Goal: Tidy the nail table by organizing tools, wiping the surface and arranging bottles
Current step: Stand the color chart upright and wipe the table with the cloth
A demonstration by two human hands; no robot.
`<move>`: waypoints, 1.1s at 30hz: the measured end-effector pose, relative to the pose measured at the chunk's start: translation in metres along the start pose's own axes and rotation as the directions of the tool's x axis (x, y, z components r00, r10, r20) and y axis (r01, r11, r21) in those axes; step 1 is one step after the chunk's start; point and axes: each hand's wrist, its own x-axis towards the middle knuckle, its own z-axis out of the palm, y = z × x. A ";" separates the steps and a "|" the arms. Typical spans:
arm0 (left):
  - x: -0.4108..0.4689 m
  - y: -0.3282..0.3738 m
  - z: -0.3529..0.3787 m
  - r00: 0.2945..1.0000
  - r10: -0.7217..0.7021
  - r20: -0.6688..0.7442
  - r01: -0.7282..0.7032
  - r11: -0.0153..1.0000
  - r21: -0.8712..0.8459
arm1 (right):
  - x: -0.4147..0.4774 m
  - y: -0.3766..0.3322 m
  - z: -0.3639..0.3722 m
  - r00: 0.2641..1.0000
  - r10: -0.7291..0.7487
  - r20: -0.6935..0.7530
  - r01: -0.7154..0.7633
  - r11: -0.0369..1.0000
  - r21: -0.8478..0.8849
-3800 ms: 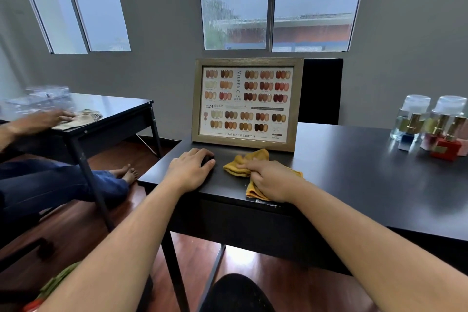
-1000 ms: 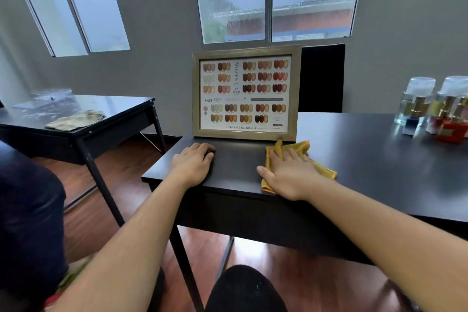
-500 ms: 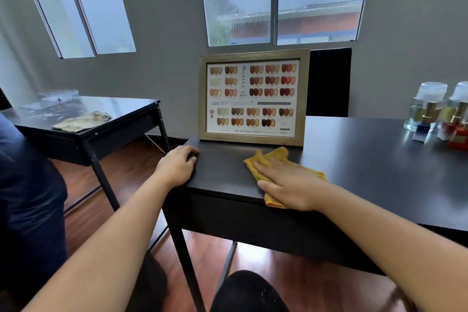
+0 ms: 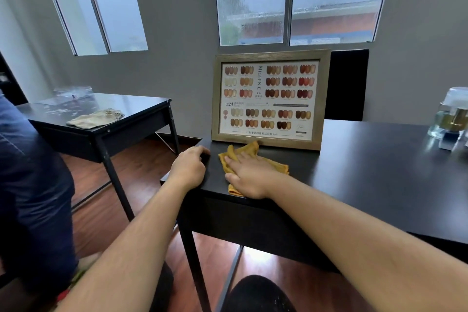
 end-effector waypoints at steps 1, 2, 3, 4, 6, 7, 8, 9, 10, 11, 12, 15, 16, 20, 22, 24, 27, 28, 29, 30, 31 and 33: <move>0.000 0.000 0.000 1.000 0.000 -0.003 0.000 1.000 -0.002 | -0.002 -0.001 0.000 0.999 -0.036 0.006 0.036 0.999 0.005; -0.001 0.000 0.000 1.000 0.002 -0.005 -0.002 1.000 -0.002 | -0.006 -0.002 0.001 0.997 -0.073 0.008 0.073 0.997 0.010; -0.001 0.000 0.000 1.000 0.005 -0.006 -0.005 1.000 0.000 | -0.010 -0.001 0.001 0.994 -0.108 0.008 0.108 0.994 0.013; -0.001 -0.001 0.000 1.000 0.008 -0.007 -0.008 1.000 0.004 | -0.016 0.001 0.002 0.990 -0.140 0.007 0.140 0.990 0.017; 0.000 -0.002 0.000 1.000 0.003 -0.006 -0.002 1.000 0.012 | -0.028 0.008 0.003 0.983 -0.181 0.006 0.181 0.983 0.027; 0.000 -0.002 0.000 1.000 -0.001 -0.005 0.001 1.000 0.015 | -0.033 0.012 0.003 0.982 -0.190 0.006 0.190 0.981 0.030; 0.001 -0.002 0.000 1.000 -0.002 -0.002 0.002 1.000 0.019 | -0.039 0.018 0.003 0.982 -0.190 0.008 0.189 0.981 0.031; 0.001 -0.001 0.000 1.000 -0.002 0.005 0.002 1.000 0.022 | -0.045 0.024 0.002 0.983 -0.182 0.010 0.182 0.983 0.035; 0.001 -0.001 0.000 1.000 -0.002 0.016 0.002 1.000 0.027 | -0.050 0.030 0.001 0.986 -0.169 0.012 0.168 0.985 0.040; 0.000 0.000 0.000 1.000 -0.002 0.027 0.001 0.999 0.032 | -0.055 0.037 0.000 0.988 -0.151 0.010 0.151 0.988 0.046; 0.000 0.001 0.000 0.999 -0.001 0.036 0.000 0.999 0.037 | -0.060 0.044 -0.001 0.991 -0.133 0.006 0.133 0.990 0.049; -0.003 0.010 0.003 0.999 0.013 0.040 -0.015 0.999 0.048 | -0.076 0.067 -0.002 0.997 -0.070 -0.016 0.070 0.996 0.049; -0.004 0.014 0.004 0.999 0.021 0.037 -0.023 0.999 0.046 | -0.082 0.076 -0.002 0.999 -0.037 -0.021 0.038 0.998 0.050; -0.009 0.044 0.016 0.995 0.075 0.059 -0.076 0.997 0.011 | -0.111 0.113 -0.004 0.996 0.086 -0.037 -0.083 0.994 0.070; -0.012 0.064 0.025 0.989 0.118 0.086 -0.119 0.993 0.006 | -0.127 0.130 -0.005 0.989 0.146 -0.039 -0.143 0.987 0.066; -0.015 0.085 0.033 0.981 0.165 0.105 -0.166 0.986 -0.006 | -0.143 0.146 -0.006 0.973 0.226 -0.038 -0.223 0.973 0.064; -0.021 0.113 0.045 0.963 0.235 0.128 -0.232 0.972 -0.038 | -0.162 0.163 -0.006 0.927 0.372 -0.047 -0.368 0.927 0.077; -0.023 0.122 0.048 0.958 0.253 0.136 -0.249 0.967 -0.045 | -0.166 0.166 -0.006 0.905 0.423 -0.055 -0.418 0.905 0.081; -0.025 0.129 0.051 0.954 0.264 0.144 -0.260 0.964 -0.050 | -0.168 0.167 -0.005 0.878 0.474 -0.062 -0.468 0.880 0.083; -0.027 0.136 0.054 0.950 0.272 0.154 -0.267 0.962 -0.053 | -0.168 0.165 -0.004 0.849 0.524 -0.072 -0.519 0.851 0.084; -0.029 0.142 0.057 0.947 0.276 0.165 -0.270 0.961 -0.056 | -0.166 0.162 -0.003 0.817 0.571 -0.083 -0.565 0.821 0.087; -0.032 0.152 0.062 0.940 0.281 0.191 -0.279 0.960 -0.041 | -0.158 0.151 0.000 0.759 0.643 -0.102 -0.635 0.766 0.104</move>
